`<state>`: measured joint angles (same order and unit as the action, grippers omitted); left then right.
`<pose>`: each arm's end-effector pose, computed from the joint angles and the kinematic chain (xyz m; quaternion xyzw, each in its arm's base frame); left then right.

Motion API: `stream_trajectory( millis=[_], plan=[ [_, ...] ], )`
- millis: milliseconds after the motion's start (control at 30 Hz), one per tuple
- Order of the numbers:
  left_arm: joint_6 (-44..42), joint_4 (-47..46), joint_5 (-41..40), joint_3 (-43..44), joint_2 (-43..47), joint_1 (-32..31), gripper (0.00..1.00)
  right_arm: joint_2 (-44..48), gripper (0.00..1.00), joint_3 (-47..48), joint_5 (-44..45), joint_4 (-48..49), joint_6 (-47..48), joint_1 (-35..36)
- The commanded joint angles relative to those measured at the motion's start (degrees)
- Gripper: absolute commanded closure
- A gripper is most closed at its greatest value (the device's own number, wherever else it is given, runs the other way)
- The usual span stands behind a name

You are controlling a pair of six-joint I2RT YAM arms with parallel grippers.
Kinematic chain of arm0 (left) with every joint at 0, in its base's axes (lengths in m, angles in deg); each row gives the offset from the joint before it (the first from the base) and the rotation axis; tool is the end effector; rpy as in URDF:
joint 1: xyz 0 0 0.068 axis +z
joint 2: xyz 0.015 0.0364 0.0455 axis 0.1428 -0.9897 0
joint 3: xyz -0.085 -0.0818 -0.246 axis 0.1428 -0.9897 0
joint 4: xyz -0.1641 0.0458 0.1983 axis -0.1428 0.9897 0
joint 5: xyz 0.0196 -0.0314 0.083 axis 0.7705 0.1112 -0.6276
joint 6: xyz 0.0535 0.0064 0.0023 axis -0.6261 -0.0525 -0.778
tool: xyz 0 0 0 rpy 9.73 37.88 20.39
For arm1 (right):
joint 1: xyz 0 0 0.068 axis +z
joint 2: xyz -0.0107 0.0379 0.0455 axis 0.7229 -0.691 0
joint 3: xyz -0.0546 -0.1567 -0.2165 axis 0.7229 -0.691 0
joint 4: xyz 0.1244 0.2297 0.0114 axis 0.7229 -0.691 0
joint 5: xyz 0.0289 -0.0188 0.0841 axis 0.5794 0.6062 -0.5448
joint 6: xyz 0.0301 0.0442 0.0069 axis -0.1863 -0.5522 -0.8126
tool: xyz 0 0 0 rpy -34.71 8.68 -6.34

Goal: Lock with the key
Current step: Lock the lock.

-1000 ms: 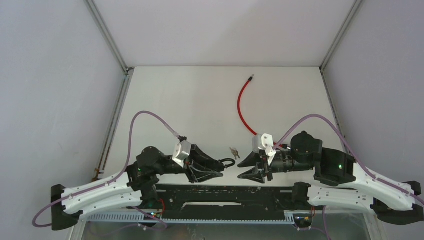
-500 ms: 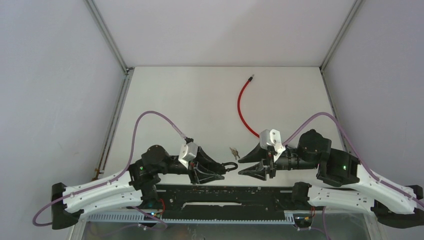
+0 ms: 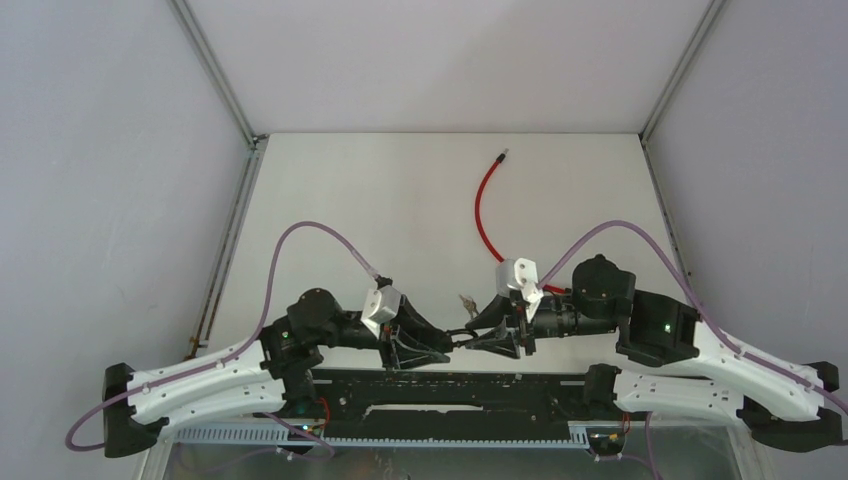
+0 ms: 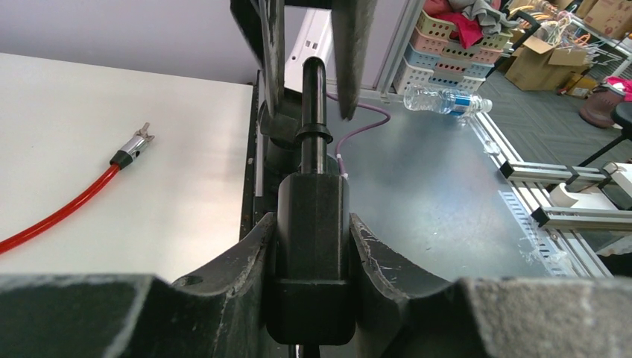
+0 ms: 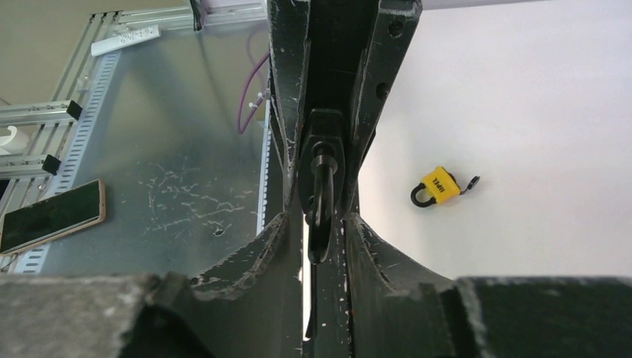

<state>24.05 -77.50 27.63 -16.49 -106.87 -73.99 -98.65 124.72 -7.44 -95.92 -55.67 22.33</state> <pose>0.0529 -0.1607 0.3073 0.4532 0.5048 -0.5925 0.4344 0.0440 0.1486 0.3925 -0.5224 0.5748 0.4724 0.4166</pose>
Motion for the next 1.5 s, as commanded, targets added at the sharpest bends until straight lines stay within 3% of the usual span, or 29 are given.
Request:
stream_trajectory(
  millis=[0,433,767,1467],
  plan=[
    [-1.0,-5.5,1.2,5.6,0.8,0.1,1.0,-1.4,0.68,2.0,-1.2,0.0,0.5,-0.2],
    [-1.9,-3.8,-0.2,5.8,0.9,0.1,1.0,-1.6,1.0,0.1,-1.4,2.2,-0.3,-0.3],
    [-3.5,-2.3,-4.0,6.0,1.9,0.1,1.0,-4.4,1.0,-2.6,-2.7,3.9,-1.6,0.2],
    [-3.3,-5.2,-5.3,6.3,1.3,0.1,1.0,-15.8,1.0,-12.6,4.2,11.0,-1.4,6.9]
  ],
)
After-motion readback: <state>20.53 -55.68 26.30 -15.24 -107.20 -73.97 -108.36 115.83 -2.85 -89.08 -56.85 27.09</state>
